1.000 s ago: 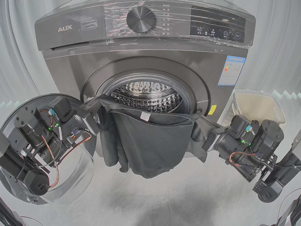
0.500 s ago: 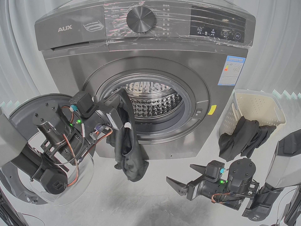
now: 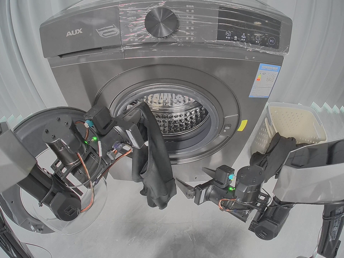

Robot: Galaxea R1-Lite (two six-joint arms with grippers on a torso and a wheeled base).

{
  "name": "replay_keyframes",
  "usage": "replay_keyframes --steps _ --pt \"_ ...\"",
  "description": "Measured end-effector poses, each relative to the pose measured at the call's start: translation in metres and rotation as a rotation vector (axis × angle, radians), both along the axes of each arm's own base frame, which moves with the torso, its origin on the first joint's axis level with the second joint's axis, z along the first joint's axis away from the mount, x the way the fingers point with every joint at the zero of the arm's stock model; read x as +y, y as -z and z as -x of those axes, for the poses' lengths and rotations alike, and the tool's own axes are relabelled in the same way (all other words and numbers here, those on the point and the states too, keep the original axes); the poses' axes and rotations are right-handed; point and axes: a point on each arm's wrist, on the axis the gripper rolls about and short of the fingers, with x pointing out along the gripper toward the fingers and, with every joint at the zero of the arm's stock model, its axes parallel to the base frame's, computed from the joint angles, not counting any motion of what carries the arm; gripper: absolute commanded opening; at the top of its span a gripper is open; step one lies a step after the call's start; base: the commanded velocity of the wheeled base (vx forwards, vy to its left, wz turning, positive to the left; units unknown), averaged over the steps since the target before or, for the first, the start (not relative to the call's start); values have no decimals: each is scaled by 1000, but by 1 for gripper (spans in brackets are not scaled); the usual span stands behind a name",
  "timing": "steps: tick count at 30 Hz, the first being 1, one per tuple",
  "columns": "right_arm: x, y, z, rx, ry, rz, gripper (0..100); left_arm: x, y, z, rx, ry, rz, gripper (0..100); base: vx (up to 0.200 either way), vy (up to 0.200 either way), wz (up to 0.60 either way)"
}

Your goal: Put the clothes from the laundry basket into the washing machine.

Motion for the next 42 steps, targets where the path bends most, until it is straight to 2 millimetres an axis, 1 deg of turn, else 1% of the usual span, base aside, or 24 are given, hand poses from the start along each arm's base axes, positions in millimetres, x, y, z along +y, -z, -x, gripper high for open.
replay_keyframes --steps 4,12,15,23,28,32,36,38,42 --pt "8 11 -17 -17 -44 3 100 -1 -2 -1 -7 0 4 0 0 0 0" --pt "23 27 -37 -35 -66 1 100 -2 -5 -2 -20 3 11 0 0 0 0" --pt "29 34 -39 -24 -86 16 100 -3 -6 -2 -21 5 12 0 0 0 0" --pt "47 41 -43 -33 -136 8 100 -4 -5 -1 -21 10 13 0 0 0 0" --pt "53 44 -46 -42 -142 1 100 -4 -5 0 -20 15 11 0 0 0 0" --pt "50 48 -42 -31 -142 11 100 -4 -5 0 -19 16 10 0 0 0 0" --pt "37 48 -35 -21 -134 39 100 -3 -4 0 -19 14 10 0 0 0 0" --pt "28 45 -34 -22 -123 47 100 -3 -5 0 -19 13 11 0 0 0 0" --pt "15 33 -39 -36 -98 37 100 -3 -5 1 -19 13 11 0 0 0 0"
